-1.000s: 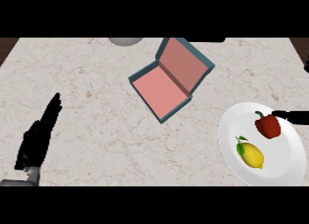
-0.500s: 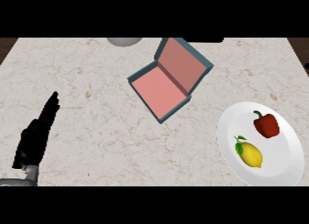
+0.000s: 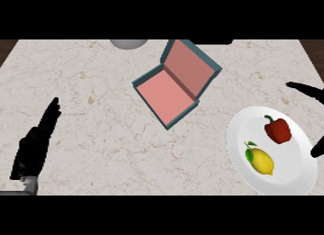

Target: Pick the bell pepper from the plate and place it in the cardboard box

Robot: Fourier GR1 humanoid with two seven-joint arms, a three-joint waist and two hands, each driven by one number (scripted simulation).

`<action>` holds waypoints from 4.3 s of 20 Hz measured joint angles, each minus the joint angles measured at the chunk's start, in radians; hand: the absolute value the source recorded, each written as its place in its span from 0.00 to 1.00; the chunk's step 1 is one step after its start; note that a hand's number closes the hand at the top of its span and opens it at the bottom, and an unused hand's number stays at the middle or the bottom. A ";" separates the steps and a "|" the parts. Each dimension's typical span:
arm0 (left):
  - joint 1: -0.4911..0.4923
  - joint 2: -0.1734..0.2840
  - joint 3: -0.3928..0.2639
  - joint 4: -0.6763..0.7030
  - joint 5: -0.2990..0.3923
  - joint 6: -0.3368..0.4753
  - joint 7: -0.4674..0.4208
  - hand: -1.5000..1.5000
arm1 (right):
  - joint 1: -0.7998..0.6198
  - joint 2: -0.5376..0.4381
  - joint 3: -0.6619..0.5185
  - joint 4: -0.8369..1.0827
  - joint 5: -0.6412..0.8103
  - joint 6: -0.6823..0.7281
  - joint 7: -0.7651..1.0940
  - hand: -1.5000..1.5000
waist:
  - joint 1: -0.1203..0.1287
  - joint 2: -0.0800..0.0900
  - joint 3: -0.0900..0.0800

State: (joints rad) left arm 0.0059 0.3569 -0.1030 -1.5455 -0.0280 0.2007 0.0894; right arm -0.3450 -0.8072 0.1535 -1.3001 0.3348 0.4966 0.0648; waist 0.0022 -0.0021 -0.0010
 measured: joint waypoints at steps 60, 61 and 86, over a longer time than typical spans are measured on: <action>-0.013 -0.166 0.176 -0.019 -0.164 -0.178 0.016 0.50 | 0.012 0.355 -0.173 0.245 0.635 -0.287 -0.155 1.00 | 0.001 0.001 0.000; -0.012 -0.168 0.178 -0.008 -0.167 -0.176 0.004 0.50 | -0.006 0.361 -0.177 0.270 0.648 -0.312 -0.152 1.00 | 0.002 0.002 0.000; 0.020 -0.204 0.173 -0.027 -0.197 -0.171 0.003 0.50 | -0.076 0.478 -0.307 -0.226 0.404 -0.255 -0.081 1.00 | -0.007 -0.002 0.001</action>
State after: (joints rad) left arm 0.0255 0.1532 0.0705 -1.5728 -0.2251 0.0298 0.0923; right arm -0.4210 -0.3287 -0.1539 -1.5258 0.7387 0.2414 -0.0161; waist -0.0053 -0.0045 -0.0001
